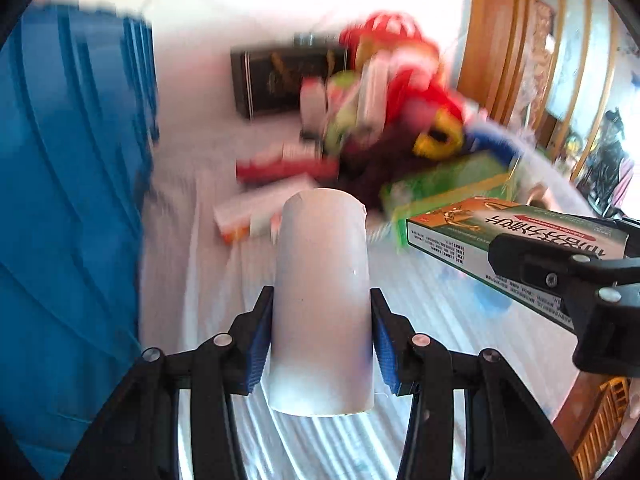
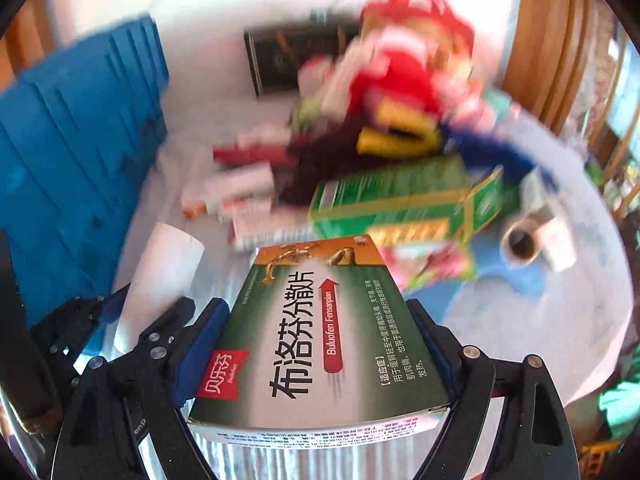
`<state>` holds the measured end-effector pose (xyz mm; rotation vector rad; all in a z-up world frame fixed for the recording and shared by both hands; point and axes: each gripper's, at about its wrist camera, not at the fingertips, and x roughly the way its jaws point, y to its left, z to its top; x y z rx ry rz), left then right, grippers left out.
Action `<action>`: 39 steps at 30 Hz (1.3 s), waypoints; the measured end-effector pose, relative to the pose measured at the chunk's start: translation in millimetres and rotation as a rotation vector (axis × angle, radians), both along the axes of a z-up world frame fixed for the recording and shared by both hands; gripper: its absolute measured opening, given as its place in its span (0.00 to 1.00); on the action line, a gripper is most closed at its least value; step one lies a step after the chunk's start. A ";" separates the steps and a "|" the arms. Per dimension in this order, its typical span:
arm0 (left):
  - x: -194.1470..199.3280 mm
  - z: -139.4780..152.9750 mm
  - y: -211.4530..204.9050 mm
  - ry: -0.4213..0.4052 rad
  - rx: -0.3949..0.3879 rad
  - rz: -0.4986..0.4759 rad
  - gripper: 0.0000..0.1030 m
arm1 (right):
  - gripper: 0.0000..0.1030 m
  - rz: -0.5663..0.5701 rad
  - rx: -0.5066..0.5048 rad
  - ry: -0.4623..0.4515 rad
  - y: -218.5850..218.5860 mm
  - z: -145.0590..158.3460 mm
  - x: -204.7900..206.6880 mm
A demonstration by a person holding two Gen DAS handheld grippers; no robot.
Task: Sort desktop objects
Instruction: 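Carry the paper roll and medicine box into the crate and release both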
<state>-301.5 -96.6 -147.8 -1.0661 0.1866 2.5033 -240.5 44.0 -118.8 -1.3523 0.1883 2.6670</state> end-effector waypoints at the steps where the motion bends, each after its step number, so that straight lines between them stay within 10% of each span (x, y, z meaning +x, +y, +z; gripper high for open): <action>1: 2.6 15.7 1.2 0.037 0.012 0.001 0.43 | 0.85 0.001 0.006 0.042 1.8 17.8 5.2; 9: 31.0 144.3 -15.9 0.324 0.121 0.039 0.43 | 0.85 0.059 0.089 0.376 -20.3 157.8 28.6; 16: 39.6 211.1 -99.2 0.437 0.135 0.259 0.43 | 0.85 0.251 0.094 0.577 -94.9 235.6 23.6; 27: 5.1 214.1 -252.6 0.332 0.011 0.640 0.44 | 0.85 0.568 0.005 0.513 -253.1 237.6 -49.5; 36: -4.1 218.2 -291.4 0.337 0.012 0.690 0.72 | 0.85 0.594 0.050 0.462 -299.8 228.7 -73.9; 39: 9.2 217.6 -303.7 0.323 0.021 0.705 0.75 | 1.00 0.591 0.063 0.461 -295.8 221.2 -76.3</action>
